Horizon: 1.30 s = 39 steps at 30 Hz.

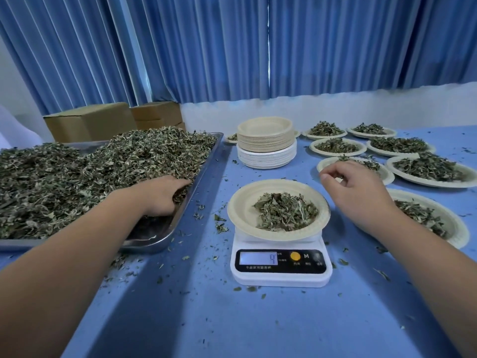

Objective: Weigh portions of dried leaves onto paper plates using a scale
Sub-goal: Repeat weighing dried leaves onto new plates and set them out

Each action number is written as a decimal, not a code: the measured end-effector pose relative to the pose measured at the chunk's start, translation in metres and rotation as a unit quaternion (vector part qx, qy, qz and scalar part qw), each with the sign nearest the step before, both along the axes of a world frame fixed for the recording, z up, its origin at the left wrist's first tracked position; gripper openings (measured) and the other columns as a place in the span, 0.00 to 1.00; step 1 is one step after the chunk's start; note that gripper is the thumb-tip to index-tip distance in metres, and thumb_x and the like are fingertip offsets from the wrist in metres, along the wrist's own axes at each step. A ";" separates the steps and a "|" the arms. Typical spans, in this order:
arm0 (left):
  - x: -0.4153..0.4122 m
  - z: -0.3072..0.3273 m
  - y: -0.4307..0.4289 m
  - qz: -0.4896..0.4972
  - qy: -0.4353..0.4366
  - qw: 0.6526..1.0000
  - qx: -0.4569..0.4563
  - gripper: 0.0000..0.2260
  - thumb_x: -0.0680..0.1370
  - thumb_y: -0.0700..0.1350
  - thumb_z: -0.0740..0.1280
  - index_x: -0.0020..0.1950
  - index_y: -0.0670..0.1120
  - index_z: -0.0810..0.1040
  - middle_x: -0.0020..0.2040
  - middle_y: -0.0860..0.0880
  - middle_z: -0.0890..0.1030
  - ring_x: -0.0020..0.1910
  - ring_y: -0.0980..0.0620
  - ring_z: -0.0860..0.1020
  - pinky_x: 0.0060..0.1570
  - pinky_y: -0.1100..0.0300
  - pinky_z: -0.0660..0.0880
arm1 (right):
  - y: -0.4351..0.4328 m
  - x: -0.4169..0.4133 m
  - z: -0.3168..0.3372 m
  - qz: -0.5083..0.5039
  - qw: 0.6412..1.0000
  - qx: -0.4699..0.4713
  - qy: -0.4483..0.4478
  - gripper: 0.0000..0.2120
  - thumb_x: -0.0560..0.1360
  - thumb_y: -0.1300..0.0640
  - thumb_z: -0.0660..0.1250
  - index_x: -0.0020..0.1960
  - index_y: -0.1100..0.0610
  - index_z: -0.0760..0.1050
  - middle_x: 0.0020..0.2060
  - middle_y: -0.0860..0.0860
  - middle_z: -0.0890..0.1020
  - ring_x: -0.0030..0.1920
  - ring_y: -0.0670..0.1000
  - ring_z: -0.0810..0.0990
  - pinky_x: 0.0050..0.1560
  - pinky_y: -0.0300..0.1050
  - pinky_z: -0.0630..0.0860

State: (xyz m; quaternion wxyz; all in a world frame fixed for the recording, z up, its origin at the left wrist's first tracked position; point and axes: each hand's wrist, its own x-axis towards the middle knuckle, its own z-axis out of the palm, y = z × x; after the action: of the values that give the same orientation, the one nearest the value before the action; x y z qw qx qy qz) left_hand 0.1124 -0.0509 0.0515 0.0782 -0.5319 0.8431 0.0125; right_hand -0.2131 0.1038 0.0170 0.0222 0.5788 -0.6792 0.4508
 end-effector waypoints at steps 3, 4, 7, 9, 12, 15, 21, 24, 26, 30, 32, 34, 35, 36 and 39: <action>0.001 -0.003 0.001 -0.014 0.026 0.999 0.030 0.33 0.76 0.37 0.63 0.79 0.52 0.56 0.74 0.45 0.67 0.69 0.45 0.69 0.65 0.55 0.67 | -0.001 0.001 -0.001 0.001 1.000 0.001 -0.004 0.05 0.78 0.57 0.64 0.46 0.52 0.79 0.41 0.41 0.75 0.38 0.38 0.71 0.38 0.36 0.62; 0.001 -0.004 0.002 -0.016 0.033 0.999 0.028 0.32 0.76 0.36 0.63 0.78 0.51 0.58 0.72 0.45 0.70 0.66 0.45 0.71 0.63 0.55 0.69 | -0.001 0.001 -0.002 0.002 1.000 0.003 -0.004 0.05 0.78 0.57 0.64 0.46 0.52 0.79 0.41 0.41 0.75 0.38 0.38 0.71 0.40 0.37 0.61; 0.000 -0.009 0.000 -0.033 0.031 0.999 -0.002 0.23 0.77 0.36 0.62 0.72 0.47 0.68 0.66 0.43 0.75 0.62 0.45 0.74 0.62 0.50 0.71 | 0.000 0.002 -0.002 0.004 1.000 0.002 -0.002 0.05 0.78 0.57 0.65 0.46 0.53 0.79 0.41 0.41 0.75 0.38 0.38 0.71 0.42 0.37 0.62; -0.001 -0.012 0.002 -0.026 0.023 0.999 -0.022 0.20 0.77 0.35 0.60 0.70 0.44 0.70 0.64 0.42 0.75 0.62 0.43 0.73 0.62 0.49 0.71 | 0.001 0.002 -0.001 0.004 1.000 -0.001 0.000 0.05 0.78 0.58 0.65 0.45 0.53 0.79 0.40 0.41 0.75 0.38 0.38 0.71 0.39 0.34 0.62; 0.001 -0.014 0.005 -0.013 0.021 0.999 -0.031 0.23 0.77 0.33 0.58 0.73 0.44 0.67 0.66 0.41 0.73 0.63 0.44 0.72 0.63 0.50 0.70 | 0.002 0.002 0.000 0.002 1.000 0.000 -0.004 0.05 0.78 0.58 0.64 0.45 0.53 0.78 0.40 0.41 0.75 0.37 0.38 0.71 0.38 0.24 0.63; 0.007 -0.010 0.007 -0.009 0.053 0.998 -0.019 0.18 0.80 0.38 0.61 0.69 0.48 0.71 0.62 0.44 0.77 0.56 0.46 0.77 0.57 0.49 0.75 | 0.002 0.002 0.000 0.002 1.000 0.001 -0.007 0.05 0.78 0.58 0.64 0.46 0.53 0.79 0.41 0.41 0.75 0.37 0.38 0.71 0.38 0.24 0.64; 0.016 0.005 0.015 -0.008 0.205 0.978 -0.028 0.04 0.82 0.48 0.61 0.52 0.57 0.74 0.37 0.47 0.80 0.24 0.55 0.70 0.26 0.61 0.69 | 0.003 0.003 0.000 0.006 1.000 0.004 -0.023 0.05 0.78 0.57 0.65 0.45 0.52 0.78 0.41 0.42 0.75 0.35 0.42 0.72 0.36 0.29 0.65; 0.012 0.014 0.024 -0.004 0.281 0.959 -0.027 0.04 0.82 0.50 0.61 0.51 0.59 0.74 0.25 0.52 0.73 0.19 0.57 0.63 0.21 0.63 0.63 | 0.004 0.003 0.001 0.001 1.000 0.004 -0.019 0.05 0.78 0.57 0.64 0.45 0.51 0.78 0.42 0.41 0.75 0.37 0.40 0.72 0.37 0.25 0.65; 0.003 0.020 0.032 -0.012 0.321 0.947 -0.022 0.04 0.82 0.51 0.61 0.52 0.60 0.74 0.20 0.53 0.69 0.18 0.57 0.61 0.19 0.65 0.60 | 0.004 0.002 0.001 -0.002 1.000 0.004 -0.015 0.05 0.78 0.57 0.64 0.46 0.51 0.77 0.42 0.40 0.75 0.38 0.39 0.72 0.37 0.24 0.65; -0.027 0.036 0.052 -0.052 0.385 0.921 -0.029 0.05 0.82 0.52 0.60 0.51 0.62 0.74 0.22 0.56 0.73 0.21 0.58 0.65 0.21 0.66 0.64 | 0.002 0.004 0.000 0.002 1.000 -0.002 -0.015 0.05 0.78 0.58 0.65 0.46 0.52 0.78 0.42 0.42 0.76 0.39 0.39 0.73 0.37 0.31 0.64; -0.045 0.042 0.060 -0.074 0.412 0.908 -0.021 0.05 0.82 0.51 0.61 0.52 0.61 0.75 0.30 0.55 0.78 0.28 0.55 0.71 0.29 0.63 0.69 | 0.001 0.004 0.000 0.004 1.000 -0.006 -0.017 0.05 0.77 0.59 0.65 0.45 0.53 0.78 0.42 0.45 0.76 0.38 0.39 0.72 0.40 0.37 0.62; -0.065 0.046 0.066 -0.099 0.424 0.900 -0.012 0.05 0.81 0.50 0.62 0.54 0.60 0.76 0.34 0.54 0.78 0.29 0.57 0.71 0.28 0.66 0.69 | 0.000 0.003 -0.001 0.006 1.000 -0.007 -0.020 0.05 0.77 0.59 0.65 0.45 0.53 0.78 0.41 0.45 0.76 0.37 0.39 0.71 0.42 0.38 0.62; -0.075 0.046 0.069 -0.113 0.423 0.899 -0.008 0.05 0.81 0.49 0.62 0.54 0.59 0.76 0.33 0.56 0.77 0.25 0.60 0.70 0.25 0.68 0.67 | 0.000 0.003 -0.001 0.007 1.000 -0.006 -0.021 0.05 0.77 0.59 0.65 0.45 0.53 0.78 0.41 0.45 0.77 0.37 0.39 0.71 0.42 0.39 0.63; -0.084 0.046 0.072 -0.127 0.416 0.901 -0.002 0.05 0.81 0.49 0.62 0.53 0.59 0.76 0.32 0.57 0.77 0.23 0.62 0.68 0.23 0.70 0.66 | 0.001 0.002 -0.001 0.007 1.000 -0.005 -0.021 0.05 0.77 0.59 0.65 0.45 0.54 0.79 0.42 0.45 0.77 0.37 0.39 0.71 0.41 0.39 0.63; -0.106 0.041 0.077 -0.170 0.347 0.922 0.018 0.07 0.81 0.51 0.63 0.57 0.61 0.75 0.44 0.59 0.80 0.35 0.63 0.75 0.36 0.68 0.72 | 0.001 0.001 0.000 0.003 1.000 -0.005 -0.016 0.05 0.78 0.58 0.65 0.46 0.54 0.79 0.41 0.42 0.76 0.38 0.40 0.72 0.38 0.34 0.64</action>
State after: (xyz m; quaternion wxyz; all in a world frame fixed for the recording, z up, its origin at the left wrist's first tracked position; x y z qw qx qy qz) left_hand 0.0067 0.0257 0.0925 -0.2083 -0.3415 0.8948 0.1983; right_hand -0.2120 0.1050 0.0167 0.0126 0.5738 -0.6755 0.4630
